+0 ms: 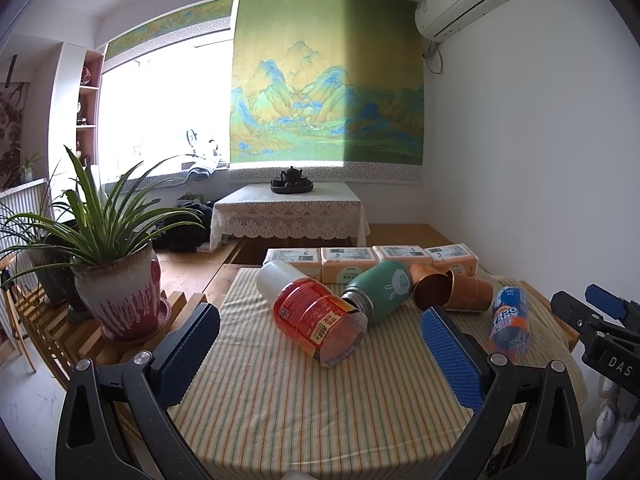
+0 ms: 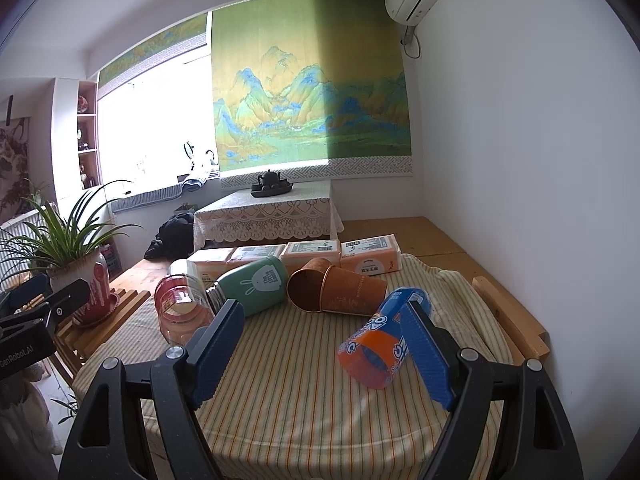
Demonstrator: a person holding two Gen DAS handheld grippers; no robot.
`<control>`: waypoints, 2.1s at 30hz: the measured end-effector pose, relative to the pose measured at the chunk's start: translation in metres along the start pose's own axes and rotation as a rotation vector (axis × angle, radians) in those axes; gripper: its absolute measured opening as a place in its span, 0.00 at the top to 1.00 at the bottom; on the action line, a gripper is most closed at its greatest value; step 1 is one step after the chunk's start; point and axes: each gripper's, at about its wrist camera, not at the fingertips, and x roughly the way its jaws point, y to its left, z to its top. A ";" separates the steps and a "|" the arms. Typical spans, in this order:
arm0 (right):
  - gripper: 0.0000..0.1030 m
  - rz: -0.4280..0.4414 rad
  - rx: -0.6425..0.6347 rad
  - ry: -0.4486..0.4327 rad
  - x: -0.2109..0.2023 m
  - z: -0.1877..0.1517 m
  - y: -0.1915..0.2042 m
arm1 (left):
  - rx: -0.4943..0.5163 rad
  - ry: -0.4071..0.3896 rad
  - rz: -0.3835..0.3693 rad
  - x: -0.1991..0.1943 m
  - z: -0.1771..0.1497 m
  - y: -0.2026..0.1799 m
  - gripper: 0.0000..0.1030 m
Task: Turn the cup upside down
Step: 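Move the right tool to the blue-orange soda bottle lying on its side, then close the right gripper around the middle of the blue soda bottle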
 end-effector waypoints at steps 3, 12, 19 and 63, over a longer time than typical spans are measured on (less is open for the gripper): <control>0.23 0.010 0.013 0.015 0.003 -0.002 -0.002 | 0.022 0.032 -0.024 0.009 0.003 -0.001 0.01; 0.22 0.010 0.041 0.043 0.013 -0.004 -0.018 | 0.136 0.147 -0.110 0.049 0.017 -0.005 0.01; 0.22 -0.010 0.062 0.065 0.019 -0.001 -0.043 | 0.236 0.191 -0.165 0.075 0.034 -0.030 0.01; 0.22 -0.190 0.245 0.083 0.003 0.001 -0.185 | 0.352 0.976 -0.534 0.284 -0.023 -0.293 0.25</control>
